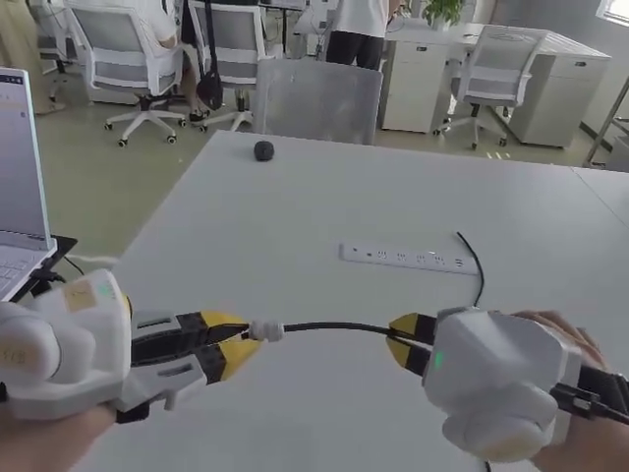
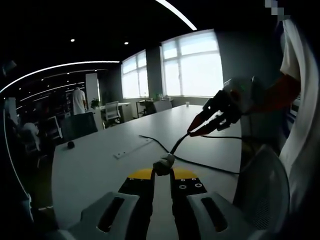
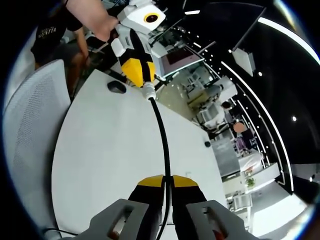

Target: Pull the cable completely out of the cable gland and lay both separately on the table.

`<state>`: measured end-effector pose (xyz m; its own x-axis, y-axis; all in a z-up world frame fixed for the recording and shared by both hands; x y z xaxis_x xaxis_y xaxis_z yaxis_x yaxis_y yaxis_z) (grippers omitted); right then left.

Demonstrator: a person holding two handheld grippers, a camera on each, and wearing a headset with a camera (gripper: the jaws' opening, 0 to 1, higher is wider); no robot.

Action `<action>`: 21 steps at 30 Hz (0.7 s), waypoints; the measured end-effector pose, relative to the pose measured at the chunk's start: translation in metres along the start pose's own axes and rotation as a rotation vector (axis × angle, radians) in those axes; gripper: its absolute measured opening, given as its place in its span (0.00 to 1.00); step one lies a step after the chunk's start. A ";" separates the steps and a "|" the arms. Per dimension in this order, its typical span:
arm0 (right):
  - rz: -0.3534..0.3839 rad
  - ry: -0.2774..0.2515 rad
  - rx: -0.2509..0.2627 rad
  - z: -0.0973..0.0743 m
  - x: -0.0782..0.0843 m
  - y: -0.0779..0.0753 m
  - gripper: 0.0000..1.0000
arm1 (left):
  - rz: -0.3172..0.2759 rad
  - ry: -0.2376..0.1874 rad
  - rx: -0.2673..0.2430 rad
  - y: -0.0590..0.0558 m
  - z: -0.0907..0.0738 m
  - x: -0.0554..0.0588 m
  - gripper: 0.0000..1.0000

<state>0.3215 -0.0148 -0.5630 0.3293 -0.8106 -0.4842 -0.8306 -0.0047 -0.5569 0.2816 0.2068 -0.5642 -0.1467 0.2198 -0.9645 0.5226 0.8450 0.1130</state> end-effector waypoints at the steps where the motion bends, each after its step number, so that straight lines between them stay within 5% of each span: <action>1: 0.003 0.002 0.005 -0.001 0.001 -0.001 0.00 | -0.003 0.003 -0.003 0.001 -0.001 0.001 0.13; 21: 0.067 0.048 0.066 -0.012 0.026 -0.014 0.00 | -0.040 0.003 -0.002 -0.001 -0.005 0.008 0.13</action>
<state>0.3361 -0.0428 -0.5594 0.2506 -0.8352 -0.4896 -0.8180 0.0879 -0.5685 0.2757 0.2096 -0.5711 -0.1702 0.1873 -0.9674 0.5150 0.8539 0.0747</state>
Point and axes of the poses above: the centre of the closed fingertips' face, and the gripper's own axes: z roughly forward along the fingers, y roughly to its left, x roughly out of its underside, the point moved 7 cm from there along -z, roughly backward along the fingers, and after that the axes turned 14 degrees about -x, right-handed, at the moved point
